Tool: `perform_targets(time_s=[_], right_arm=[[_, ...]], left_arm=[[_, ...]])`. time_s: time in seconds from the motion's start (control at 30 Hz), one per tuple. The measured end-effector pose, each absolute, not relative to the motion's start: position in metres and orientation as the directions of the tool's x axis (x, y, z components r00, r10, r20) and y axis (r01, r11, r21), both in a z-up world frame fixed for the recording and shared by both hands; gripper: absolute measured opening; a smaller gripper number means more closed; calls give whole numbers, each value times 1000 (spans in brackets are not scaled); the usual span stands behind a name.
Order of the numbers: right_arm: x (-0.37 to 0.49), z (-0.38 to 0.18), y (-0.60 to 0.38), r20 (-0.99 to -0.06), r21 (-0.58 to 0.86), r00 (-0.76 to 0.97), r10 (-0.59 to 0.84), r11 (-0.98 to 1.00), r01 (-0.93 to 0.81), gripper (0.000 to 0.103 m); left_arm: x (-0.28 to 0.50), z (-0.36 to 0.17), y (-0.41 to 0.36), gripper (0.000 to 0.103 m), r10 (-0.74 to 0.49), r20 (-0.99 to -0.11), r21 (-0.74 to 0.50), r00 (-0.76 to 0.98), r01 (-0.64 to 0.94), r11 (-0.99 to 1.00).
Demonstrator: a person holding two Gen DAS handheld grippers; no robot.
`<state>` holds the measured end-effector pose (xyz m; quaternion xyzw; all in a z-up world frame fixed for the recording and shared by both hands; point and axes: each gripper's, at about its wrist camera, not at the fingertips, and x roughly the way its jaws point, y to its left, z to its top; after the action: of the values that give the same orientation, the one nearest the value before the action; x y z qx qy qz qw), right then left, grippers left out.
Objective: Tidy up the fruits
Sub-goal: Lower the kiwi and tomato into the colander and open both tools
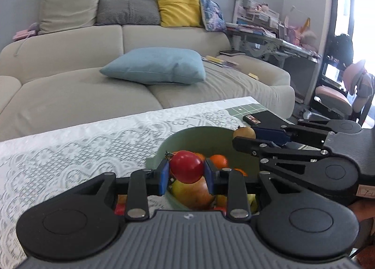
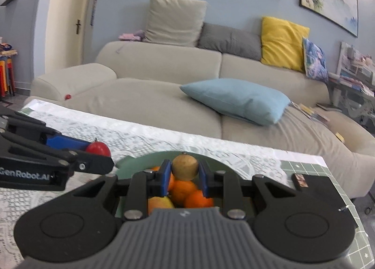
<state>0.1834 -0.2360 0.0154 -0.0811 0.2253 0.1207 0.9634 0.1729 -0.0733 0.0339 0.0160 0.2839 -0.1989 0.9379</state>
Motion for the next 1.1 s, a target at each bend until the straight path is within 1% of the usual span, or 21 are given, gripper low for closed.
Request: perform_targets(time_s=[0.3,0.43,0.77,1.1], right_arm=[[211,-6,-250,-546,-105,822,161,960,-258,22],[216,-17,-251,-586,-105,795,158,958,-267,22],[224,-30,-253,-617,-115,778,121,963,-242,22],[226,-38,-252,-643,-133,760,99,962,-239,22]], left_arm=[[204,13,-98,35,-358,-598,-54,717,410,911],[215,2,-101,35,-367,-625,-85,688,408,909],[230,-15,-113,35,-368,-655,-79,660,425,902],[235,-19,-118,35,-371,-663,-70,651,439,896]])
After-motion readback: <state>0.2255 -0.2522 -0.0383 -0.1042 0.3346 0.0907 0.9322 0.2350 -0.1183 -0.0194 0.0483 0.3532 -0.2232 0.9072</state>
